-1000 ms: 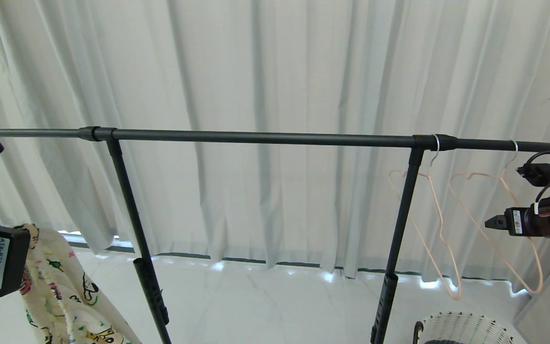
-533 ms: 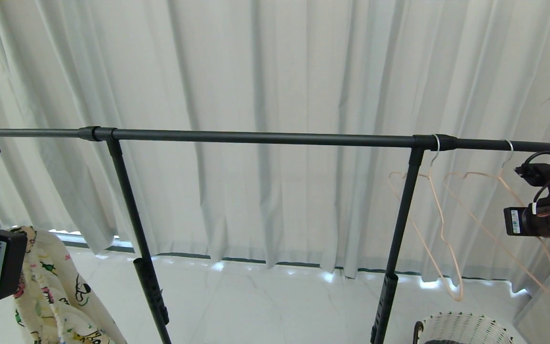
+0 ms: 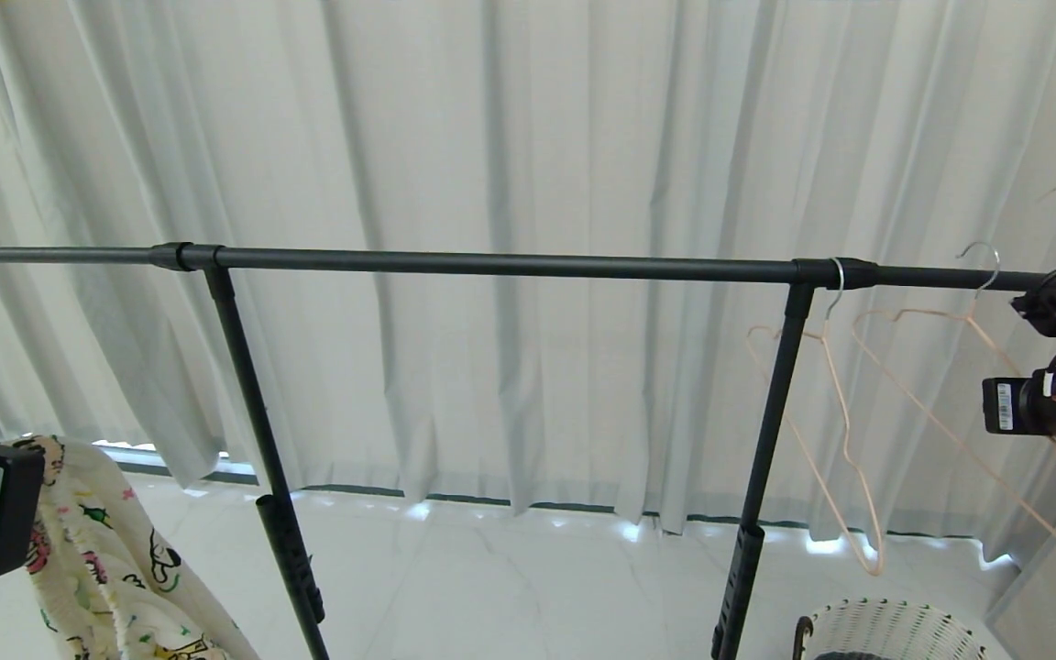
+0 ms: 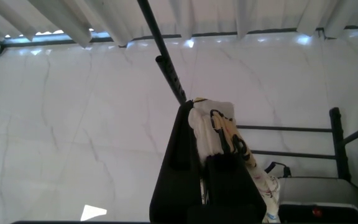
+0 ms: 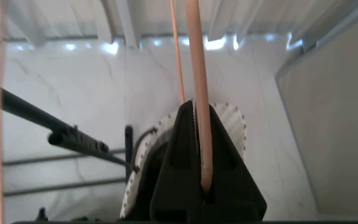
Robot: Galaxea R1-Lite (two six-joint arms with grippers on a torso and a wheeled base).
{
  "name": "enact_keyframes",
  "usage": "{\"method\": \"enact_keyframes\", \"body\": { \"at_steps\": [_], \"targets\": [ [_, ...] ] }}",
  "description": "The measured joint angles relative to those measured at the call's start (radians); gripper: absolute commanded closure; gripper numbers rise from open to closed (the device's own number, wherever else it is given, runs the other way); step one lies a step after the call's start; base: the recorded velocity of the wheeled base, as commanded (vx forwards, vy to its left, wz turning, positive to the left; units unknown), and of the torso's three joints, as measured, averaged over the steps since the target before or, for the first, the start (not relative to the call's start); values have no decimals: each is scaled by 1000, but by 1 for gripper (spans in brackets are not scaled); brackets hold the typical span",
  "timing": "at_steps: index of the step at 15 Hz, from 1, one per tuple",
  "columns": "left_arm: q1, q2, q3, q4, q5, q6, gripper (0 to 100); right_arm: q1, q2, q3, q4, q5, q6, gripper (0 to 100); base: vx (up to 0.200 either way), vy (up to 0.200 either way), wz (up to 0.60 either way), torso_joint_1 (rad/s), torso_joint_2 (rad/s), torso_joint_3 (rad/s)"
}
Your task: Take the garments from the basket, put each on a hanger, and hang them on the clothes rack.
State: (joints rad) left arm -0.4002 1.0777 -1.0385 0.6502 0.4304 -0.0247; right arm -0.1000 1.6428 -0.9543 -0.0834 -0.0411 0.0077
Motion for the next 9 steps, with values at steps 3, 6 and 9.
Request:
{"method": "enact_keyframes", "body": {
  "at_steps": [3,6,9],
  "targets": [
    [0,-12,-1,0,0,0,100,0,-45,40,-33,3,0,100,0,0,0,0,0,0],
    [0,-22,-3,-17,0,0,100,0,-108,109,-41,3,0,100,0,0,0,0,0,0],
    [0,-24,-1,-74,1,2,100,0,-193,195,-43,14,-4,100,0,0,0,0,0,0]
  ]
}}
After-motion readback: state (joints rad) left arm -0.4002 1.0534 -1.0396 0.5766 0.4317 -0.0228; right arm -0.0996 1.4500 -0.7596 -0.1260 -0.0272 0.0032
